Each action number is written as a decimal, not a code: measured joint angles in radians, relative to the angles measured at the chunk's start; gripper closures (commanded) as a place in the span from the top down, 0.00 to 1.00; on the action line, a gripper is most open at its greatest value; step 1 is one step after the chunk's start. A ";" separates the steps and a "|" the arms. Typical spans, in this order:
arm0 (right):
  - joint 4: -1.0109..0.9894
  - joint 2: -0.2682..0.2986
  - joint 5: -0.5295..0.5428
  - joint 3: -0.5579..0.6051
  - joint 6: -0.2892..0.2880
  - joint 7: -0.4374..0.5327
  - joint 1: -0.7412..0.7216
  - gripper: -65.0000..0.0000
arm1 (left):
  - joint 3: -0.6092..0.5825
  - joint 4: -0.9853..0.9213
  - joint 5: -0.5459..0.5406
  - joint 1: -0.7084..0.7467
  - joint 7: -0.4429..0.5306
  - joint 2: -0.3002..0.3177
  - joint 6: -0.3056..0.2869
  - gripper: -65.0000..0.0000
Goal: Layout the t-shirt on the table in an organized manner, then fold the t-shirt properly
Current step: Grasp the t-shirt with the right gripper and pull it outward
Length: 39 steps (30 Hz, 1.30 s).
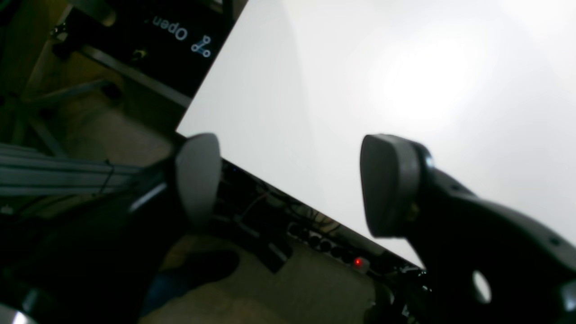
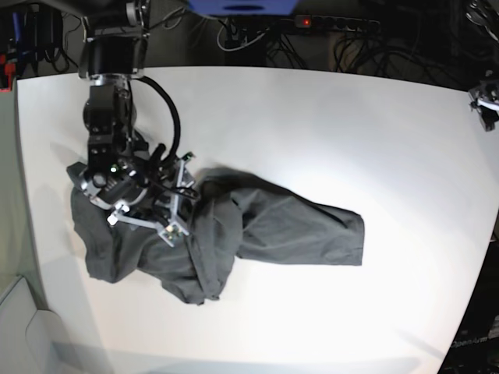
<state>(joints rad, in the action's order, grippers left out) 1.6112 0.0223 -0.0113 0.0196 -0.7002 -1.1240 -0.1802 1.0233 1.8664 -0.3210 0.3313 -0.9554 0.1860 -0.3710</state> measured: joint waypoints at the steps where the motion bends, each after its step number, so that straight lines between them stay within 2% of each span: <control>1: -0.029 -0.008 -0.007 -0.002 0.001 0.009 -0.005 0.65 | 0.000 0.000 0.000 0.000 -0.006 0.000 0.000 0.73; 7: -0.183 -0.013 -0.003 -0.003 0.001 0.159 -0.031 0.65 | 0.000 0.000 -0.001 0.010 0.000 0.000 0.000 0.73; 16: -0.382 0.046 0.015 -0.006 0.002 0.313 -0.085 0.65 | 0.001 -0.004 -0.004 0.017 0.002 0.000 0.000 0.73; 19: -0.408 0.056 0.021 -0.005 0.001 0.332 -0.094 0.63 | 0.001 -0.004 -0.003 0.018 0.002 0.000 0.000 0.73; 22: -0.408 0.062 0.022 -0.002 0.002 0.346 -0.090 0.48 | 0.000 -0.004 -0.002 0.014 0.003 0.000 0.000 0.73; 27: -0.385 0.070 0.025 -0.002 0.017 0.374 -0.047 0.00 | -0.002 -0.004 -0.001 0.014 0.002 -0.001 0.000 0.73; 34: -0.201 0.108 0.064 0.031 0.018 0.371 0.126 0.00 | -0.005 -0.006 0.001 -0.023 0.002 -0.004 0.000 0.73; 36: -0.109 0.134 0.061 0.058 0.016 0.337 0.199 0.00 | -0.006 -0.006 -0.005 -0.029 0.002 -0.005 -0.003 0.73; 39: 0.051 0.175 0.025 0.111 0.013 0.201 0.290 0.00 | -0.003 -0.006 0.003 -0.045 -0.013 -0.011 0.000 0.73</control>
<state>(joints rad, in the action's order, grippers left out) 1.6627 0.1970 0.0135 0.1307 -0.6876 -0.9234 0.1097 1.0199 1.8603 -0.3176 0.2867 -0.9688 0.1753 -0.3706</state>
